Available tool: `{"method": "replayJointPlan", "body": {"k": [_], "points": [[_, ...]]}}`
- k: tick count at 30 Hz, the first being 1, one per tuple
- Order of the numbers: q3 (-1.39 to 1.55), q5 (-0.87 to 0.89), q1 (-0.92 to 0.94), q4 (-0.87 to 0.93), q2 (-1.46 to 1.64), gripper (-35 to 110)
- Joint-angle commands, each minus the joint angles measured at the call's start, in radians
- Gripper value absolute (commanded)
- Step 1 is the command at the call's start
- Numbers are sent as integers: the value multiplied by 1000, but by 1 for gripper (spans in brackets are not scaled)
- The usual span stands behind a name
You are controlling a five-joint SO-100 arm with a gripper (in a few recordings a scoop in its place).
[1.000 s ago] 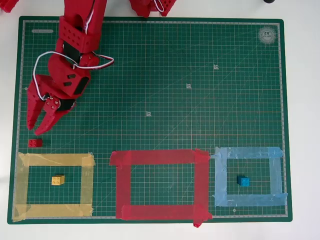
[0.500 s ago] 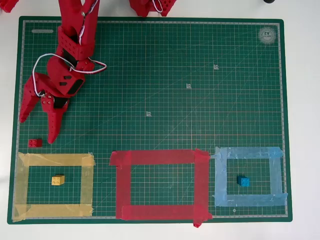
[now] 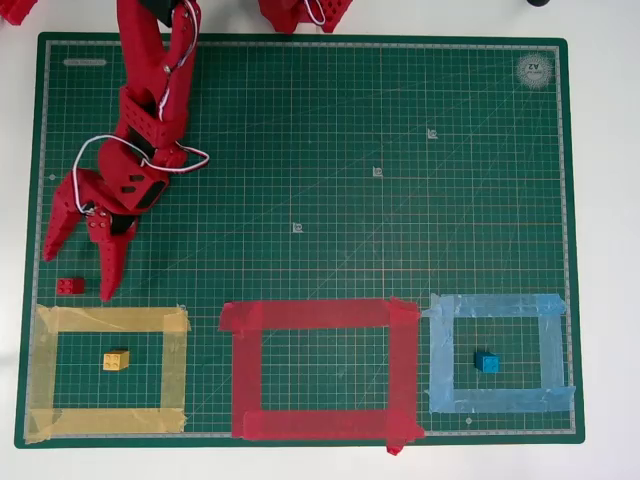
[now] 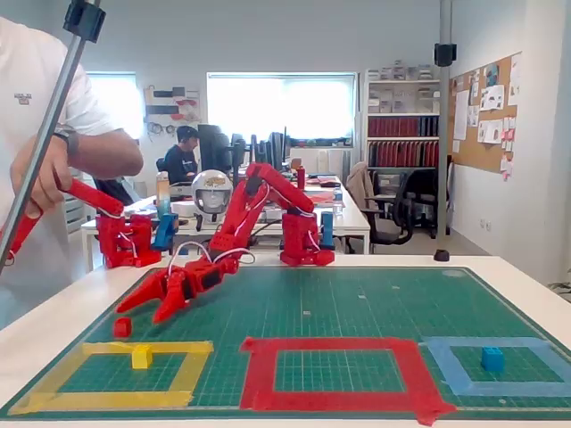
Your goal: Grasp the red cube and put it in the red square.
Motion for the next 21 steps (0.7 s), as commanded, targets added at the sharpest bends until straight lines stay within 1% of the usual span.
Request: {"method": "replayJointPlan", "body": {"k": [1, 7, 13, 21], "points": [[-83, -14, 23, -32, -2, 42], [-184, 0, 20, -28, -89, 42], [-333, 23, 14, 78, -156, 40], [-402, 26, 11, 123, -192, 39]]}}
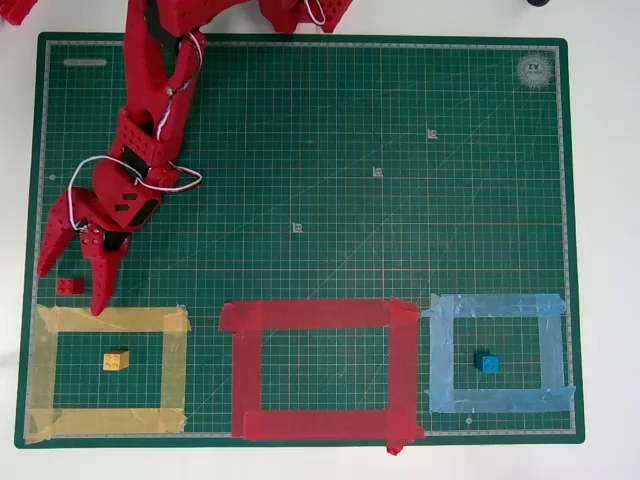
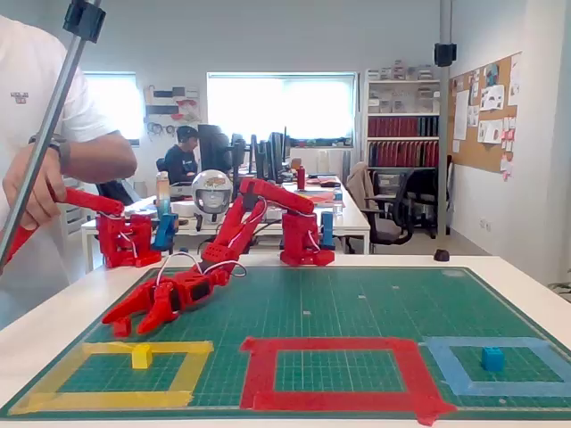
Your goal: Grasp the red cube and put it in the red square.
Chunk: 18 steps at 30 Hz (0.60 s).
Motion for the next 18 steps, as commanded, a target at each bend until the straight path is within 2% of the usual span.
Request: {"method": "replayJointPlan", "body": {"k": [1, 11, 13, 18], "points": [[-61, 6, 9, 25, 20, 39], [-78, 6, 8, 35, 8, 32], [-78, 6, 8, 37, 6, 25], [-80, 6, 6, 37, 6, 21]]}}
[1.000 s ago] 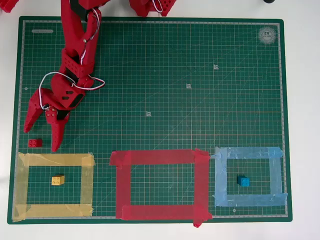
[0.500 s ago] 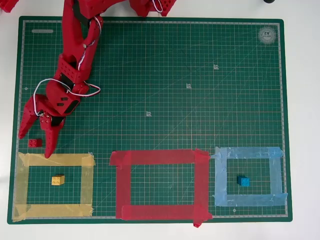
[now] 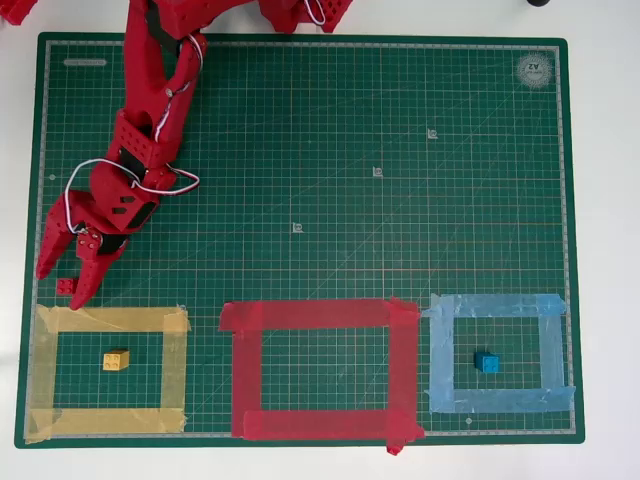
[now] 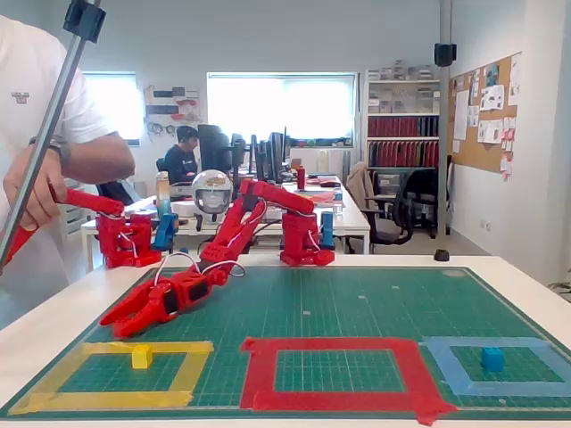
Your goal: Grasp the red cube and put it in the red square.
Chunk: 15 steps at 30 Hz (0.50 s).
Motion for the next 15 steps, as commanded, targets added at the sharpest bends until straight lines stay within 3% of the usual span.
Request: {"method": "replayJointPlan", "body": {"k": [1, 15], "points": [[-37, 6, 6, -8, 23, 21], [-38, -18, 5, -8, 20, -1]]}}
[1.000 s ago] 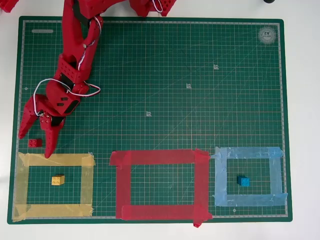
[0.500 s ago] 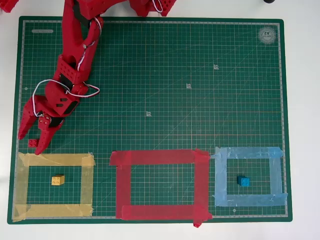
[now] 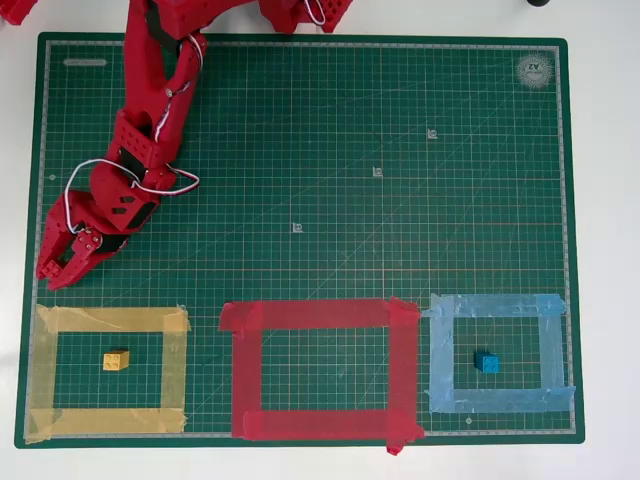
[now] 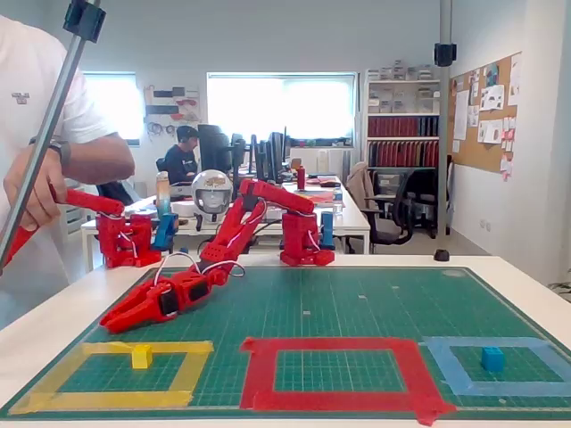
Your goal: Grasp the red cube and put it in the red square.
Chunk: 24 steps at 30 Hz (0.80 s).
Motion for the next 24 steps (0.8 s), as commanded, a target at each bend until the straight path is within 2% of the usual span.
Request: {"method": "replayJointPlan", "body": {"k": [1, 5, 15, 24], "points": [[-37, -29, 3, -8, 20, -1], [-46, -29, -2, 3, 32, -1], [-5, 15, -87, 443, 422, -1], [425, 124, -318, 451, 933, -1]]}}
